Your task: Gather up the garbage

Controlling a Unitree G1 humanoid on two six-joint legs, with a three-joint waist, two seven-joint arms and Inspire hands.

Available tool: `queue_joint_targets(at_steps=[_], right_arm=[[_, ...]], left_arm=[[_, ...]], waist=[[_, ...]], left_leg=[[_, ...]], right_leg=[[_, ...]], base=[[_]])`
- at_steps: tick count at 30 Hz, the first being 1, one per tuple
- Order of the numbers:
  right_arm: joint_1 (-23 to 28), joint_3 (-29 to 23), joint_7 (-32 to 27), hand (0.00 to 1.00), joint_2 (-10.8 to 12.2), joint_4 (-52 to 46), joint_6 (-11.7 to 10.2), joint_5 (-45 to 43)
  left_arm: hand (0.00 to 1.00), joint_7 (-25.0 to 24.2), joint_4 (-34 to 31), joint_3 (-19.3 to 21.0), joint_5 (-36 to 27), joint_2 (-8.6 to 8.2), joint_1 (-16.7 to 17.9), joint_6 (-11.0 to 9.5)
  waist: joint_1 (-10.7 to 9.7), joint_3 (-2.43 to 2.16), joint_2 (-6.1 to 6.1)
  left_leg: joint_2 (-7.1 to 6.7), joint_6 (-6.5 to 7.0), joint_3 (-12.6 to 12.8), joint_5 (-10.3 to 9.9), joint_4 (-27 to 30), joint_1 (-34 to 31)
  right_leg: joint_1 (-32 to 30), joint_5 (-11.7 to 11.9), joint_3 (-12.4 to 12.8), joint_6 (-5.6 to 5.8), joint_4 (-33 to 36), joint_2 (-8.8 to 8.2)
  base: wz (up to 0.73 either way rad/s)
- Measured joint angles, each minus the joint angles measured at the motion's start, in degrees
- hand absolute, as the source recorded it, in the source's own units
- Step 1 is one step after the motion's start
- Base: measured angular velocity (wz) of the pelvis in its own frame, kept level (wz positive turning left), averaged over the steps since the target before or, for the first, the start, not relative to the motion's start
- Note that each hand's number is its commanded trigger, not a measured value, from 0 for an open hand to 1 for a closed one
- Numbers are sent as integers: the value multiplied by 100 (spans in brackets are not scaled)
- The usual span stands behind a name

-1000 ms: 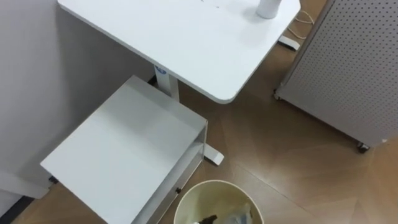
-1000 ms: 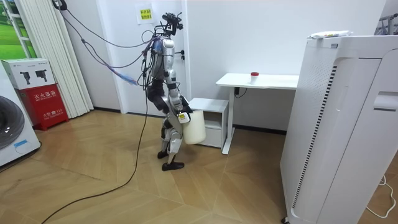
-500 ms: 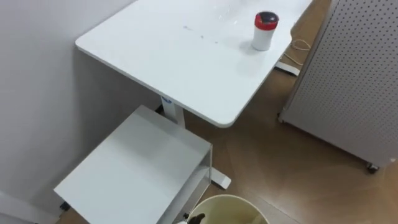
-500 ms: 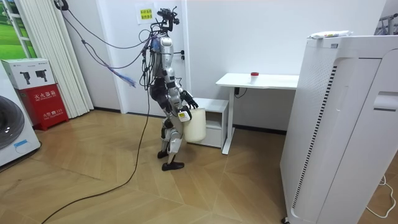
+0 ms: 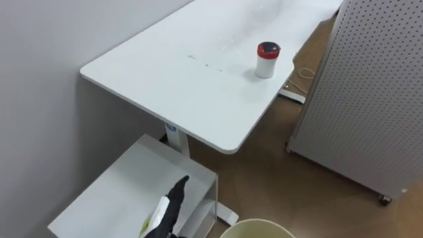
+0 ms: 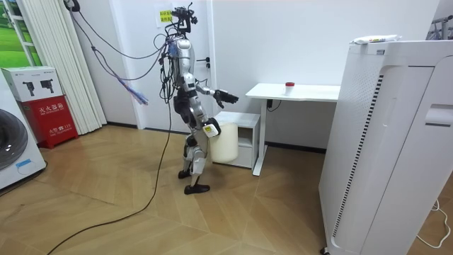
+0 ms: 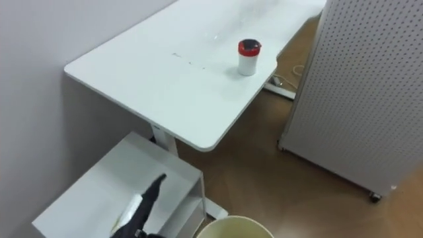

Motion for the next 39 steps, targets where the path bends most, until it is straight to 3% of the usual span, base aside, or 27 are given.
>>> queue_joint_targets(at_steps=[4,8,13,16,17,19,23,29,33,36,38,39], right_arm=[[430,-220,-70,100,20,-503,1,-259],[515,-280,-121,100,40,-599,1,-272],[511,-384,-160,100,71,-621,2,-269],[489,-396,-157,100,70,-625,31,-268],[494,-395,-157,100,68,-668,78,-241],[488,-391,-149,100,72,-765,129,-220],[466,-403,-110,100,62,-769,126,-266],[469,-398,-35,100,63,-748,128,-608],[479,-391,30,100,55,-639,132,-755],[481,-391,100,100,54,-647,132,-939],[484,-372,130,100,59,-640,132,-936],[493,-343,135,100,55,-632,132,-937]], left_arm=[[0,151,-892,139,32,130,120,-41],[0,300,-1167,378,-30,160,184,-192],[0,303,-1699,462,-119,200,197,-205],[0,446,-2051,572,-109,262,195,-213],[0,525,-2144,654,-135,265,196,-223],[0,669,-2179,825,-132,277,195,-320],[0,791,-2180,894,-123,280,191,-335],[0,918,-2178,903,-139,339,196,-335],[0,912,-2177,888,-149,322,199,-335],[0,911,-2173,965,-241,343,206,-335],[0,903,-2156,964,-333,359,207,-331],[0,873,-2157,956,-338,358,207,-330]], waist=[[37,-20,12],[50,-58,80],[13,-56,84],[86,-47,60],[165,-43,53],[283,-41,34],[268,-38,19],[283,-8,-28],[251,-1,-32],[308,14,-49],[296,20,-56],[289,25,-69]], left_leg=[[25,1,57,0,-214,286],[13,1,98,0,-396,565],[-26,1,102,0,-432,620],[-11,1,385,0,-591,831],[19,1,551,0,-635,918],[58,-5,615,-5,-700,1019],[92,-6,676,-5,-804,1043],[133,-16,728,-11,-894,1206],[202,-33,751,-20,-879,1308],[338,-173,886,-166,-520,1282],[486,-243,878,-307,120,1092],[579,-248,863,-322,752,882]], right_leg=[[275,111,129,43,-289,84],[403,134,344,52,-347,137],[367,136,443,57,-327,143],[370,161,513,71,-313,162],[363,203,450,67,-324,158],[323,309,185,38,-373,123],[278,451,180,33,-520,181],[326,513,-246,-17,-519,127],[410,508,-295,-52,-514,160],[373,421,-466,-151,-395,185],[374,256,-577,-238,-230,191],[385,148,-556,-304,-112,214]], base=[[-18],[-30],[-16],[-49],[-76],[-83],[-35],[-26],[-10],[-31],[-25],[-19]])
